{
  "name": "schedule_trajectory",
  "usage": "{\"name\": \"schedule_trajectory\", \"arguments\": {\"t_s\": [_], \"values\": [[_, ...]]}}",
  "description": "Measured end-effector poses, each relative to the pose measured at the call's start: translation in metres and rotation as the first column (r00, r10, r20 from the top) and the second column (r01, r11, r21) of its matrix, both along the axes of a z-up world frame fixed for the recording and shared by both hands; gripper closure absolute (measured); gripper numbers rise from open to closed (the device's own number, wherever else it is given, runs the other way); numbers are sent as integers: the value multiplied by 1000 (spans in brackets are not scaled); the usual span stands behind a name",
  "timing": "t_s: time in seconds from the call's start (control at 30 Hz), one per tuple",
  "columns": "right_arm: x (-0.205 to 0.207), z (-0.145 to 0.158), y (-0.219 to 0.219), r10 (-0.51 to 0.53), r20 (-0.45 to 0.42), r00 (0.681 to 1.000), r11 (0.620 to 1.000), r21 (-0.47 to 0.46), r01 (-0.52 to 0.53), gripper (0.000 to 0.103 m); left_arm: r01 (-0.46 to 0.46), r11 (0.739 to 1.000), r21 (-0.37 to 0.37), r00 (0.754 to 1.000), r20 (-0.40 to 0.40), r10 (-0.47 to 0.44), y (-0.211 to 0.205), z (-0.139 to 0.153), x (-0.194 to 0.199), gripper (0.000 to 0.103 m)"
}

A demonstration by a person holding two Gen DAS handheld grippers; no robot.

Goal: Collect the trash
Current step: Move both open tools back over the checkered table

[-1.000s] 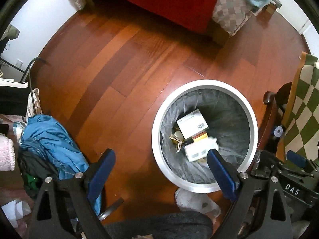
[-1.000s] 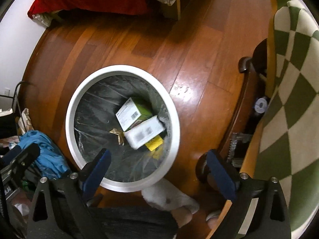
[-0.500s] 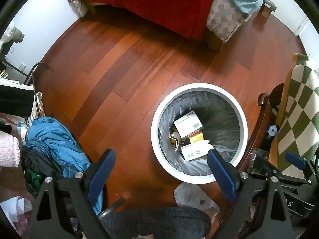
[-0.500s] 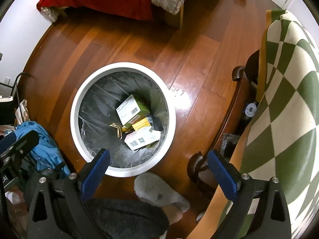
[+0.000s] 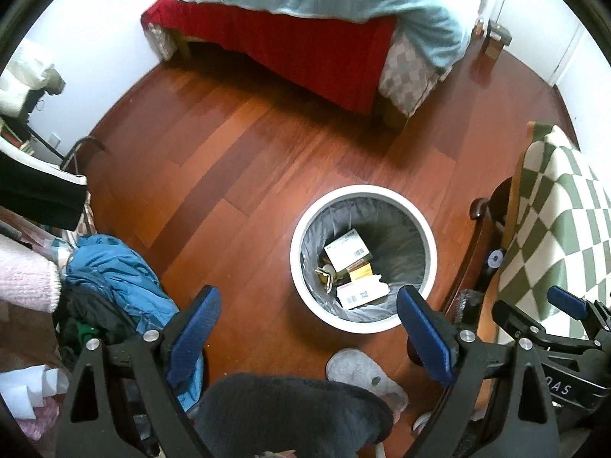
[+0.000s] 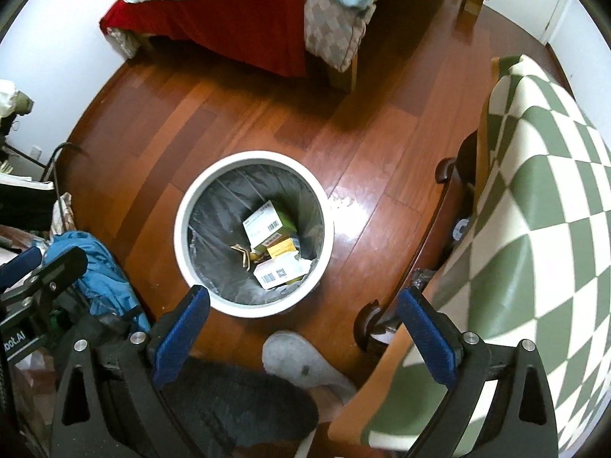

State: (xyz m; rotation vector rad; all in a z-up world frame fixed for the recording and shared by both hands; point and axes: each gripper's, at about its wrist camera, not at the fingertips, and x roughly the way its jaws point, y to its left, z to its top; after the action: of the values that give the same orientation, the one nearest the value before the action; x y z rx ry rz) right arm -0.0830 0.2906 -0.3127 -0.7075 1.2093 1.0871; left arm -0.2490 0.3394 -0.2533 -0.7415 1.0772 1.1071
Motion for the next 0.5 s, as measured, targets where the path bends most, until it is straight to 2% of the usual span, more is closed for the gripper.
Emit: {"name": "schedule_trajectory", "arguments": {"t_s": [0.3, 0.4, 0.5], "values": [[4, 79, -51, 0, -36, 999, 991, 130, 4, 3, 7, 996, 86, 1000, 26, -9, -41, 63, -2, 9], [10, 99, -70, -5, -81, 997, 984, 174, 19, 3, 13, 994, 112, 1000, 19, -15, -59, 80, 5, 9], [26, 114, -92, -29, -180, 983, 975, 213, 68, 3, 30, 991, 127, 999, 19, -33, -75, 91, 20, 9]]}}
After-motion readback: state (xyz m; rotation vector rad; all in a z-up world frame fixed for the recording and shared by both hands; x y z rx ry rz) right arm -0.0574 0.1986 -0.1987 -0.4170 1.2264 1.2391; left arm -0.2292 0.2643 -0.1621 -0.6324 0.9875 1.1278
